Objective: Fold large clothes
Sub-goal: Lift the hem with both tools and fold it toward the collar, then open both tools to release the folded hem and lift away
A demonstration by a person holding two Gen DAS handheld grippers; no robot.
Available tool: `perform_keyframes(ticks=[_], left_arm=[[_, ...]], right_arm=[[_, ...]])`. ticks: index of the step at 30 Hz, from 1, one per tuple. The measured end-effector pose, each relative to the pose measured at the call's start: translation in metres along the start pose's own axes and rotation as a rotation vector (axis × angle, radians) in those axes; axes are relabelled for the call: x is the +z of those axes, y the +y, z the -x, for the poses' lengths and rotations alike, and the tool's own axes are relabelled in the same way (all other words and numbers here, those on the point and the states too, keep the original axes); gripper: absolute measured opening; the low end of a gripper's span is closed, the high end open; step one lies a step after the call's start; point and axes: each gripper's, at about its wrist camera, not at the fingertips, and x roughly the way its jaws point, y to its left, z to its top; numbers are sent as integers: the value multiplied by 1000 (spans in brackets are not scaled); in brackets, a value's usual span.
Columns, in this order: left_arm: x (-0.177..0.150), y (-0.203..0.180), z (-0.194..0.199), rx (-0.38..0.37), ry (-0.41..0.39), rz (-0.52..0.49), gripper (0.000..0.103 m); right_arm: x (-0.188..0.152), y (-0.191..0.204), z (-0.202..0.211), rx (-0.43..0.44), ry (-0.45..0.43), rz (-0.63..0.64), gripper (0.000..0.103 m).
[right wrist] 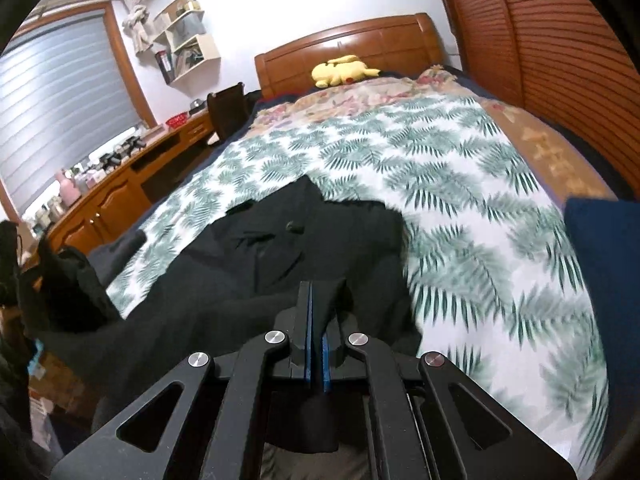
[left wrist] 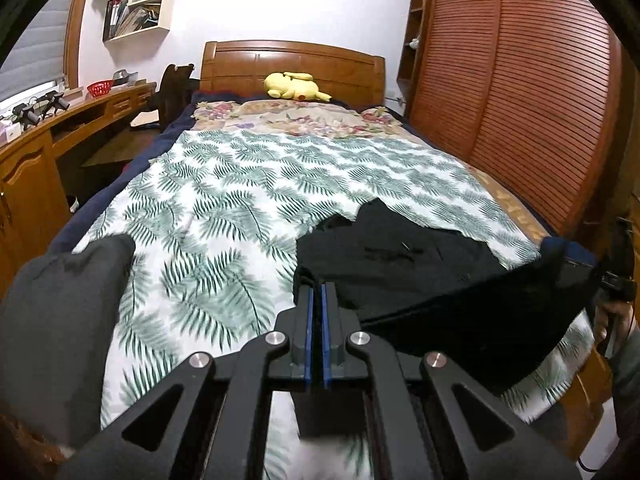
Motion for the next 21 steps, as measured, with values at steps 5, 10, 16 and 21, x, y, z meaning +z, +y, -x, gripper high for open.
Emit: perform_keyframes(ticks=[5,10,16,21], left_arm=[[41,2,-33,23,-21,-40,1],[85,-4,-68,39,-50,-93,1],[120,-7,-116,87,-37,-137,1],[148,3,-145,115,-28,-106,1]], right_arm=[[46,-16,-51,-39,8,45,1],[94,-30,-96,-72,2,92,1],[144,-42,-150,-123,29,122,1],[173,-46,-186,-189,32,133,1]])
